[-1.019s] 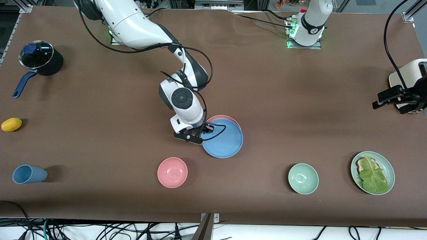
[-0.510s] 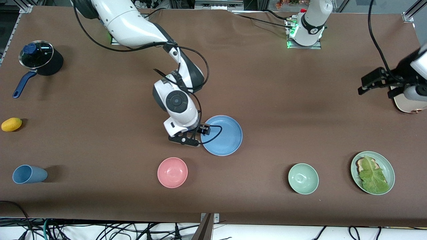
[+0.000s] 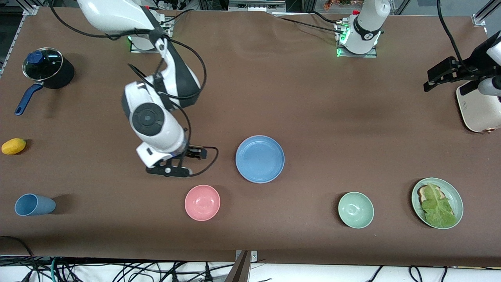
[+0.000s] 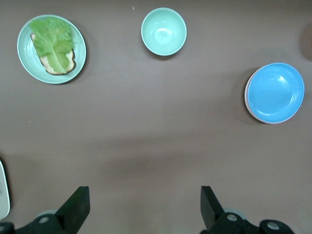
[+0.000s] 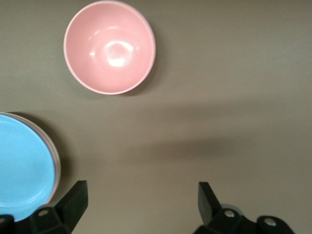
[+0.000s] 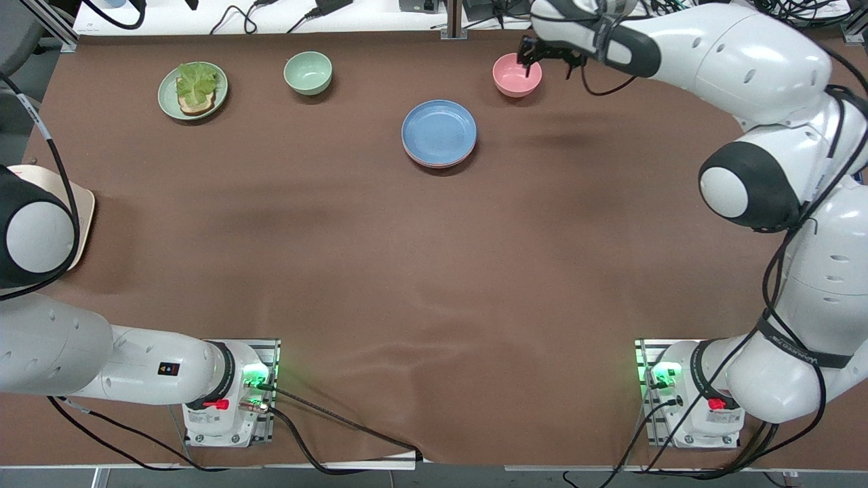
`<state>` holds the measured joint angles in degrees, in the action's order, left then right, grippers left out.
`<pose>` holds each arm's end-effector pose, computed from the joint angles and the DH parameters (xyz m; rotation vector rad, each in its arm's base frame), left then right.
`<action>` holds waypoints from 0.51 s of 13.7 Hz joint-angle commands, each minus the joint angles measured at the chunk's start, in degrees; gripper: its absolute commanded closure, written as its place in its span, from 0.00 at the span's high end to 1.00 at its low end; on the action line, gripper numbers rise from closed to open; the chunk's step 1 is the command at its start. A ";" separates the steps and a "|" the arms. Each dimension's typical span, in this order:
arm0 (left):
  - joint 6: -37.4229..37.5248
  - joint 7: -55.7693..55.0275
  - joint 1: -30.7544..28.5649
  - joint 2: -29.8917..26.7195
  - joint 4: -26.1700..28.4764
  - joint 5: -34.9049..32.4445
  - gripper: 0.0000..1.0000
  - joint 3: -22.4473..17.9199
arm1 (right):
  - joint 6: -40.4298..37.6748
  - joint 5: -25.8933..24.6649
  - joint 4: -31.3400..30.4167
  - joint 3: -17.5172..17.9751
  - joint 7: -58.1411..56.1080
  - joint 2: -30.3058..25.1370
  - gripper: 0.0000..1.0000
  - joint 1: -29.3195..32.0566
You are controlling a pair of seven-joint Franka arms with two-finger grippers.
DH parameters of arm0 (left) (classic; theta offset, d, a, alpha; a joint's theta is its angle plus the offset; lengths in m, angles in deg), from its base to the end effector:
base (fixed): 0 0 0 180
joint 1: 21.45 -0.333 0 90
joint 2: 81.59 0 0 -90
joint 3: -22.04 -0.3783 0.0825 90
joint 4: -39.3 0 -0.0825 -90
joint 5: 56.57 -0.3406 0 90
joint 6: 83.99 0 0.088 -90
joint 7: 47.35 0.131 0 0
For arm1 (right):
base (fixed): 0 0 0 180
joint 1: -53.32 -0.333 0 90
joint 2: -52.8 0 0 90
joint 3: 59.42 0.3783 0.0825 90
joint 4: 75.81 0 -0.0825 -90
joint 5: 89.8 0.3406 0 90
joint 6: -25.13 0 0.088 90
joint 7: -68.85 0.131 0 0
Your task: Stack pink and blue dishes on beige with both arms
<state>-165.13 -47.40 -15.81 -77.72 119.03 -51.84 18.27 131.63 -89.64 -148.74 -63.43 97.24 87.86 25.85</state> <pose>0.5186 -0.0304 0.6907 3.0635 -0.0656 -0.0676 0.6538 0.2985 0.4360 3.0948 -0.1156 -0.0088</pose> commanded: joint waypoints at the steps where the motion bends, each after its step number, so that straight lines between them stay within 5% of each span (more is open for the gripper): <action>1: 0.63 -0.48 -0.19 0.18 0.43 -1.39 1.00 0.34 | -0.32 0.81 -10.10 -4.06 -8.76 -9.89 1.00 -0.22; 7: 0.54 -0.39 -0.37 0.62 0.34 -1.48 1.00 0.26 | -11.56 4.07 -11.62 -11.54 -20.99 -18.17 1.00 0.91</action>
<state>-164.97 -47.40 -15.87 -77.11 119.27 -51.84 18.27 121.61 -86.80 -157.61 -73.63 80.29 73.62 26.22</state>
